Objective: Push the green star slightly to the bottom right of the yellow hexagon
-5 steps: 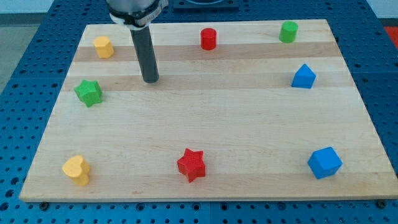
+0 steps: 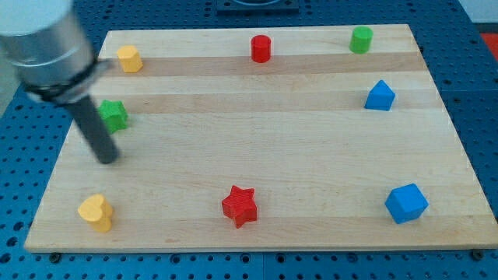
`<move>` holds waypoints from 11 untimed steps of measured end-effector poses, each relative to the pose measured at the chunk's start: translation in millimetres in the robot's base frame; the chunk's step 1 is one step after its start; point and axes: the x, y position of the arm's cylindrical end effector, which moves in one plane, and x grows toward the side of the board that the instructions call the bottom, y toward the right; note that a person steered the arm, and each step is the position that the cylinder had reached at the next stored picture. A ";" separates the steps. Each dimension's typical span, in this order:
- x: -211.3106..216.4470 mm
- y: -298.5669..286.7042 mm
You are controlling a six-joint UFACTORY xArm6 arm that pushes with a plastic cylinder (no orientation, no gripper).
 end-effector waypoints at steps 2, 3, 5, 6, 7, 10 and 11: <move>1.0 -55.0; -9.6 -54.4; -40.2 -28.3; -62.4 -13.7; -69.7 -11.8; -88.7 200.7; -88.6 200.3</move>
